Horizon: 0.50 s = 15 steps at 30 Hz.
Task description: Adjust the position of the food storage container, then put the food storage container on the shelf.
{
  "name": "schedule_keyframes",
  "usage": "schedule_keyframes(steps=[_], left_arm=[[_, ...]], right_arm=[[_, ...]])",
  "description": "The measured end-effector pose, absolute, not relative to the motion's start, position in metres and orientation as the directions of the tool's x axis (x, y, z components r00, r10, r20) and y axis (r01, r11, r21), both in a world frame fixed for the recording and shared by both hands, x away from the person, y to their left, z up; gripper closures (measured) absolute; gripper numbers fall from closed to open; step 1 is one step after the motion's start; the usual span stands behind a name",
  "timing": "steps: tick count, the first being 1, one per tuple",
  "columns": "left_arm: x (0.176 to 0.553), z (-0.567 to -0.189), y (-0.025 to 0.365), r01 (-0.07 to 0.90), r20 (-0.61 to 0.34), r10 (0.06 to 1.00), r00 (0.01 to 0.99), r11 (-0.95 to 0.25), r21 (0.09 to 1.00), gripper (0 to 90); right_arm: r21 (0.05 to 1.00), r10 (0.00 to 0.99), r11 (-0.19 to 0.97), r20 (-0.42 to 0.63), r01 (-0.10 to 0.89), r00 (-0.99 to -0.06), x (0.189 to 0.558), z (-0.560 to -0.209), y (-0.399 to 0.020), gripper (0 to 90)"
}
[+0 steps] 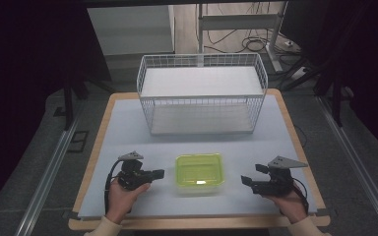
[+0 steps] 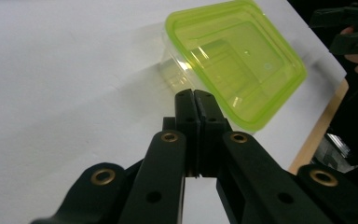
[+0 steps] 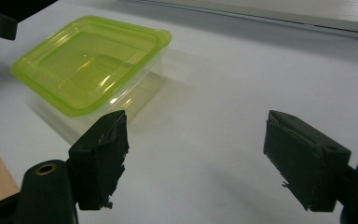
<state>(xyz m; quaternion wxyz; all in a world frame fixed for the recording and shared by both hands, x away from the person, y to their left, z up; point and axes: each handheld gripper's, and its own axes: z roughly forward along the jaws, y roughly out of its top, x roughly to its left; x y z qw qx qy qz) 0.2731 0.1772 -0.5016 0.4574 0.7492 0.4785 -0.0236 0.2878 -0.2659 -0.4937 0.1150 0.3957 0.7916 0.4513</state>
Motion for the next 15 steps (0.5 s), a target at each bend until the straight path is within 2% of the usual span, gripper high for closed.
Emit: schedule_keyframes(steps=[4,6,9,10,13,15], left_arm=[[0.269,-0.505,0.18,0.747,-0.496,0.688,0.531,-0.103,0.657,88.9],[0.267,-0.504,0.184,0.749,-0.517,0.674,0.528,-0.083,0.657,82.4],[0.263,-0.502,0.186,0.745,-0.536,0.664,0.522,-0.048,0.666,57.2],[0.263,-0.501,0.186,0.747,-0.544,0.659,0.519,-0.041,0.664,57.2],[0.263,-0.501,0.185,0.766,-0.593,0.631,0.5,-0.003,0.643,49.3],[0.264,-0.501,0.185,0.768,-0.602,0.623,0.499,0.003,0.64,48.1]], right_arm=[[0.802,0.707,0.26,0.22,0.537,-0.672,0.289,-0.495,-0.265,22.1],[0.801,0.698,0.253,0.237,0.543,-0.675,0.289,-0.494,-0.263,22.1],[0.803,0.684,0.243,0.256,0.544,-0.683,0.288,-0.493,-0.262,22.0],[0.803,0.684,0.243,0.256,0.544,-0.683,0.288,-0.493,-0.262,22.0],[0.799,0.672,0.229,0.283,0.556,-0.684,0.29,-0.492,-0.261,22.0],[0.795,0.67,0.225,0.294,0.564,-0.682,0.29,-0.492,-0.26,22.0]])
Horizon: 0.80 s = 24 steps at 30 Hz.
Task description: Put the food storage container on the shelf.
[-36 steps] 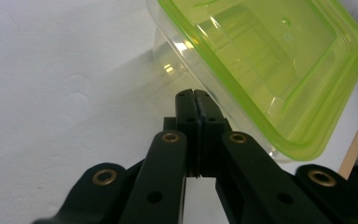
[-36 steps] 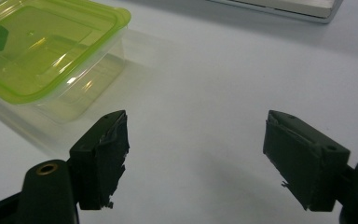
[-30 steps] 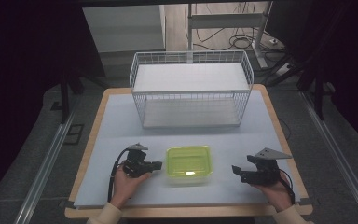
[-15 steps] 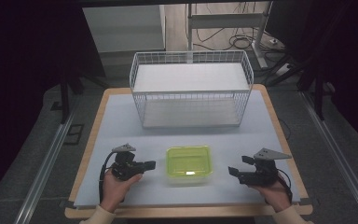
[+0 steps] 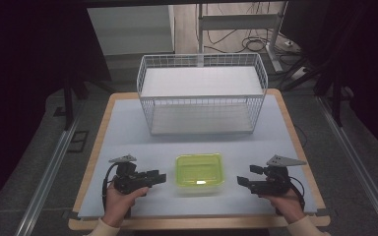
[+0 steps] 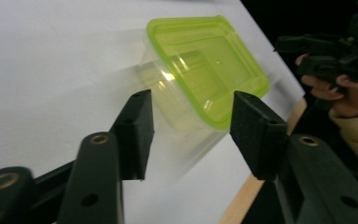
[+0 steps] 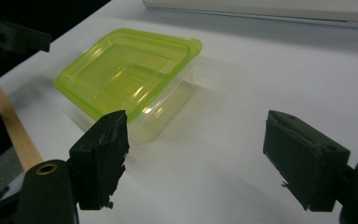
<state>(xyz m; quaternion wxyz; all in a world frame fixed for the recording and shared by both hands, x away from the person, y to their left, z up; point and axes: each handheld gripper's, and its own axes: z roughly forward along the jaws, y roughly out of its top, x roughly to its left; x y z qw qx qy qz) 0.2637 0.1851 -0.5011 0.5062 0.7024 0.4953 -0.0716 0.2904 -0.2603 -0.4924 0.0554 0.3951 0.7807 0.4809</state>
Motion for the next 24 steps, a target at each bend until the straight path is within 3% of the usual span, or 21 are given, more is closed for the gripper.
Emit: schedule_keyframes(steps=[10,24], left_arm=[[0.27,-0.506,0.182,0.808,-0.664,0.586,0.465,0.027,0.589,47.4],[0.288,-0.511,0.172,0.832,-0.696,0.564,0.444,0.029,0.554,49.3]], right_arm=[[0.725,0.606,0.182,0.45,0.665,-0.656,0.304,-0.493,-0.251,30.9],[0.656,0.588,0.163,0.535,0.737,-0.607,0.323,-0.501,-0.229,40.2]])
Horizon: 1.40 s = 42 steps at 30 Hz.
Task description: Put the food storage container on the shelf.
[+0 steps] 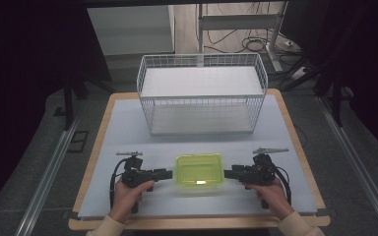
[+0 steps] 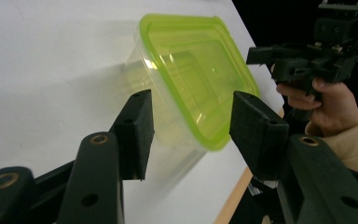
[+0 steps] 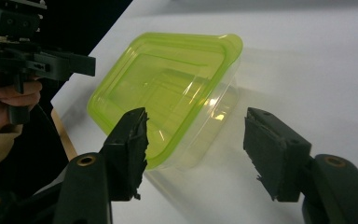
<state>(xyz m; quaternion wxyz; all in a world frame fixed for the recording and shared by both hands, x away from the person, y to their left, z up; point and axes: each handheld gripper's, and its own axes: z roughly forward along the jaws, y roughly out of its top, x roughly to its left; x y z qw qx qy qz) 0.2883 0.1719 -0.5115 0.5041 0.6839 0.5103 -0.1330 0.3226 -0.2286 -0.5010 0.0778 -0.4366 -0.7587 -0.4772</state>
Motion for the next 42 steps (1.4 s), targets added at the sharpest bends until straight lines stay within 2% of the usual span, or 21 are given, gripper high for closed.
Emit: schedule_keyframes(steps=[4,16,25,30,42], left_arm=[[0.292,-0.513,0.167,0.837,-0.699,0.562,0.442,0.022,0.547,48.8],[0.307,-0.524,0.163,0.865,-0.735,0.546,0.401,0.039,0.501,51.7],[0.311,-0.533,0.157,0.895,-0.784,0.503,0.364,0.046,0.444,60.5],[0.31,-0.535,0.156,0.901,-0.79,0.499,0.354,0.045,0.432,73.9],[0.301,-0.527,0.155,0.878,-0.767,0.51,0.391,0.043,0.476,81.5]], right_arm=[[0.641,0.594,0.153,0.549,0.752,-0.588,0.326,-0.504,-0.226,41.2],[0.575,0.577,0.13,0.619,0.807,-0.534,0.344,-0.512,-0.216,55.4],[0.522,0.553,0.123,0.671,0.844,-0.495,0.35,-0.516,-0.214,64.6],[0.494,0.521,0.121,0.707,0.861,-0.479,0.351,-0.521,-0.215,72.6],[0.493,0.506,0.096,0.724,0.865,-0.469,0.345,-0.512,-0.218,80.8]])
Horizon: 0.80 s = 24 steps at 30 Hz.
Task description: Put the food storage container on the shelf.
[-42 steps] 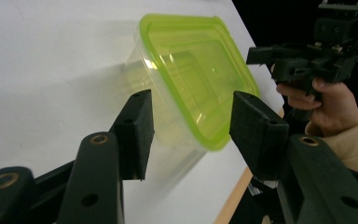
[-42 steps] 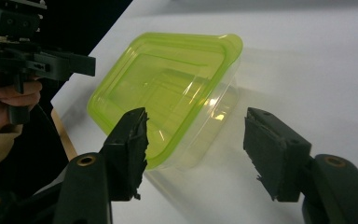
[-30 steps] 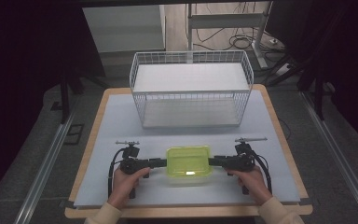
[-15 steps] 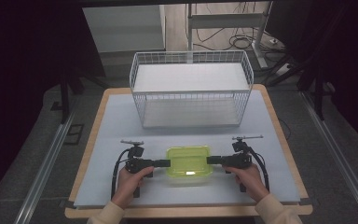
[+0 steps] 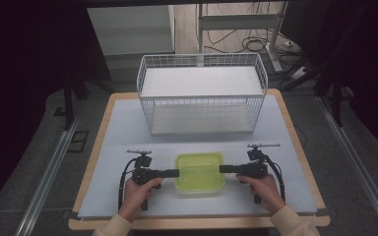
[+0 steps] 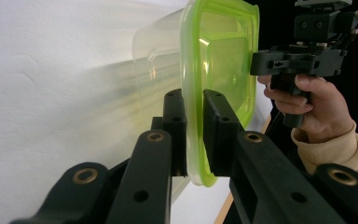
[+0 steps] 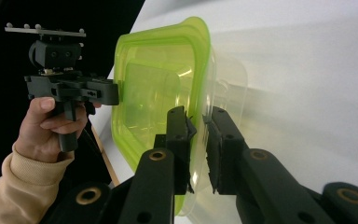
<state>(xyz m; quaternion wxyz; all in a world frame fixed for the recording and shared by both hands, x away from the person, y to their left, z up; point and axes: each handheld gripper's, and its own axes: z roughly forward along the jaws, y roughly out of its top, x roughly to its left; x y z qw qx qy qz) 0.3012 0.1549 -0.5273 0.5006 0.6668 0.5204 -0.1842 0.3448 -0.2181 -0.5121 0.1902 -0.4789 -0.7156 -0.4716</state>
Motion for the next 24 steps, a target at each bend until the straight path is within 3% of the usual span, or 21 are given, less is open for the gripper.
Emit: schedule_keyframes(steps=[24], left_arm=[[0.29,-0.505,0.158,0.838,-0.74,0.495,0.455,0.042,0.544,82.3]], right_arm=[[0.562,0.485,0.075,0.701,0.824,-0.523,0.335,-0.491,-0.218,81.3]])
